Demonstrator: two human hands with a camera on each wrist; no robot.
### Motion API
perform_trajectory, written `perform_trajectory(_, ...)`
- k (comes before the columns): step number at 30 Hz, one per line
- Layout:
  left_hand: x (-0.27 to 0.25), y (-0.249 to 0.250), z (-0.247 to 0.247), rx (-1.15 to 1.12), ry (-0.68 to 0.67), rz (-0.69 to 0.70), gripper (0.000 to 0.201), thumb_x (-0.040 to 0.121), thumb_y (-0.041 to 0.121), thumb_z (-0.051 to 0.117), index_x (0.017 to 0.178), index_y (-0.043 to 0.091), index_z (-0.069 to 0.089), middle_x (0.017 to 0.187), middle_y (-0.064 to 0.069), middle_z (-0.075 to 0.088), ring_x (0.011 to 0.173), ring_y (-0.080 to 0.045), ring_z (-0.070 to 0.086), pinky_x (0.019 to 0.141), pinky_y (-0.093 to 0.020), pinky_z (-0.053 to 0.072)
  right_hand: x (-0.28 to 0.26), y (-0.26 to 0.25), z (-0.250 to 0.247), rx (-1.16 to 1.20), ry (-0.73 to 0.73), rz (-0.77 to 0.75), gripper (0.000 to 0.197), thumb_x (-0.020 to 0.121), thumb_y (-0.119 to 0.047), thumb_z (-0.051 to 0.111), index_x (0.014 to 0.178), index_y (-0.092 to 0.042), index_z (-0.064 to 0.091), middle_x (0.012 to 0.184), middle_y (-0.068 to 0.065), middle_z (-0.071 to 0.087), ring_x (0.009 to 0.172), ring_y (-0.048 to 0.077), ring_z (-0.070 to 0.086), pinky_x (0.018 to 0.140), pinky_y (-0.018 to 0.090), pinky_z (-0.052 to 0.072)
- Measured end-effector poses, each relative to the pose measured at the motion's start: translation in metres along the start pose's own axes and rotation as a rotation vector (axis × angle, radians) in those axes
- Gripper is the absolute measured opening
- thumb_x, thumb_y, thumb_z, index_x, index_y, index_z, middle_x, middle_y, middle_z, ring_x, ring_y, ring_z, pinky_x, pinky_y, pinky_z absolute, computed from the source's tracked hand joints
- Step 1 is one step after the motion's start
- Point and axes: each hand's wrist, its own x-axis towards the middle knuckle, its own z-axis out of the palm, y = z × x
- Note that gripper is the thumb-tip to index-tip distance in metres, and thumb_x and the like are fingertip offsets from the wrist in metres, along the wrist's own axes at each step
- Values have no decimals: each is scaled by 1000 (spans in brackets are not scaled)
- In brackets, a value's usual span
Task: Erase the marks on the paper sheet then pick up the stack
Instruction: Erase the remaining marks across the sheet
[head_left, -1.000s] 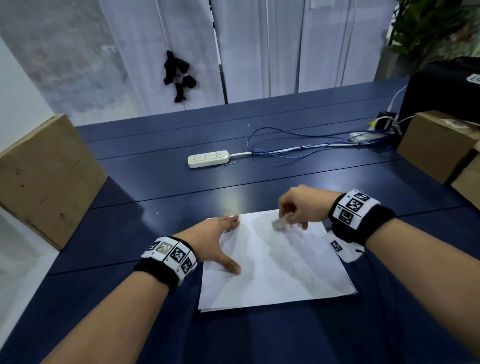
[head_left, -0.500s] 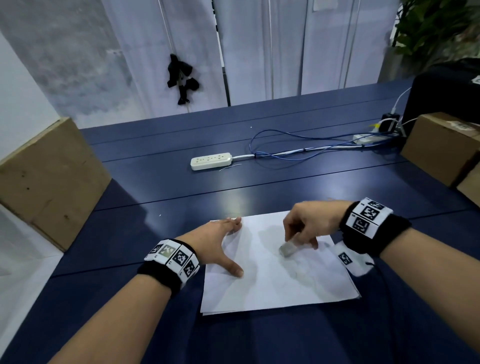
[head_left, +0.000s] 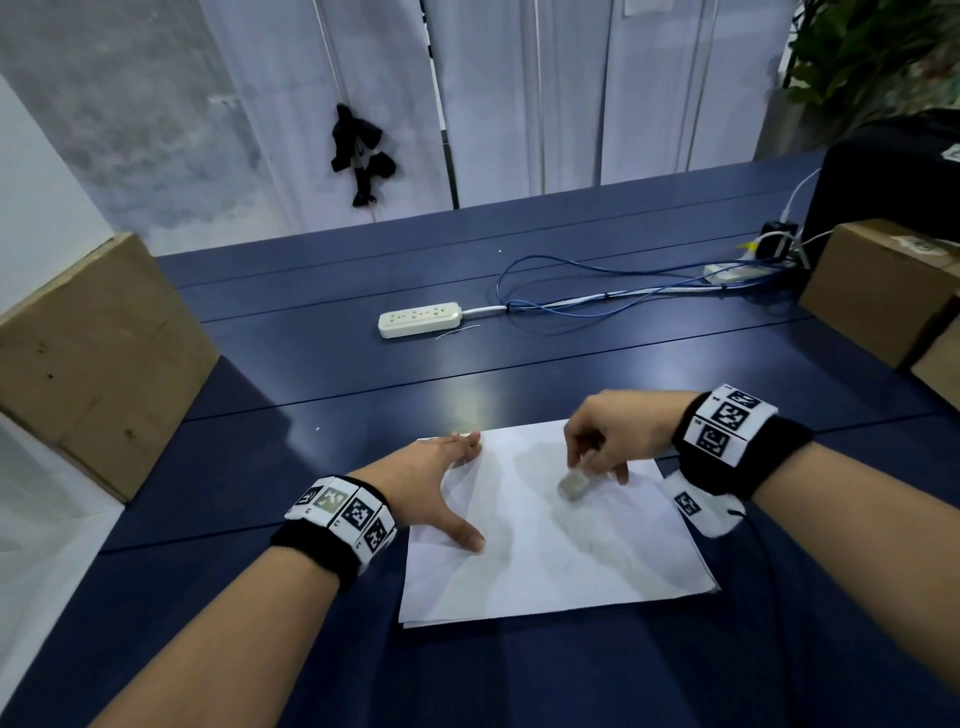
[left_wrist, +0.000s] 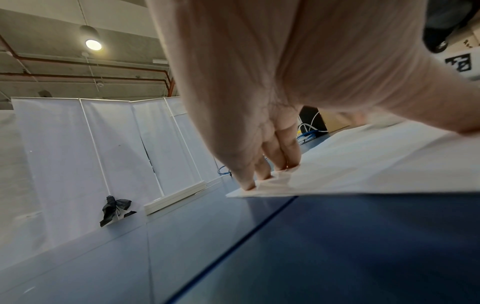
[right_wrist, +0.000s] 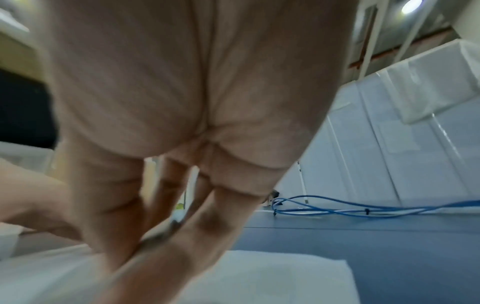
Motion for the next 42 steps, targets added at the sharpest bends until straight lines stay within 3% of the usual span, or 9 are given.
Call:
perform_trajectory(5,-1,0,0,3,2,-4,140,49,73,85,160,26,15,164,19,17,150,-2,13,120,-20,12,20,8,-12,0,292,69,17,80,-32,61,86,-17,63,74,-4,70,52,14,71,72,35,60)
perform_trajectory(11,1,-2,0,0,-3,-6,138,50,73,85,160,26,16,164,19,15,150,-3,12,121,-23,12,-2,-1,1,36,-82,-34,13,81,-32,71,88,-21,68,69,-3,72,58,18,73,69,29,57)
perform_trajectory(13,0,0,0,4,1,-4,136,52,71,86,160,26,16,164,19,15,150,-4,11,119,-20,10,7,2,0,-7,25,-12,25,77,-43,72,88,-22,67,68,-7,71,56,14,72,70,27,57)
perform_trajectory(17,-2,1,-1,-7,10,0,136,52,69,86,160,25,17,164,18,16,150,-3,11,120,-20,11,26,12,-10,9,279,57,18,78,-32,60,86,-17,63,74,-2,72,51,13,71,74,36,60)
perform_trajectory(24,0,1,-1,-17,6,0,136,52,66,88,160,25,17,164,17,17,150,-2,12,120,-20,13,0,5,-1,71,-108,-10,22,76,-38,75,87,-20,68,68,-3,72,61,22,74,69,33,57)
perform_trajectory(29,-1,3,-2,-1,-5,-6,136,53,67,88,160,25,15,165,16,15,151,-4,12,121,-22,12,23,16,-13,0,244,29,10,83,-29,66,87,-21,66,71,-2,73,52,12,71,73,35,61)
perform_trajectory(35,0,1,-1,9,-12,-13,137,52,68,87,160,25,16,165,16,16,151,-5,12,121,-23,13,3,2,-7,-30,-157,-3,10,81,-23,70,91,-25,70,73,-10,71,60,13,74,72,35,60)
perform_trajectory(38,1,1,-1,30,-19,-11,137,51,70,86,160,25,17,164,16,16,151,-7,13,122,-24,13,15,4,-11,-70,69,3,8,84,-25,68,90,-21,69,75,-5,72,56,11,72,65,26,56)
perform_trajectory(42,1,0,-1,24,-17,-16,137,51,69,87,160,25,17,164,17,17,151,-6,13,121,-23,12,26,11,-16,-15,253,56,9,84,-26,66,89,-19,67,76,-3,71,53,13,72,66,32,60)
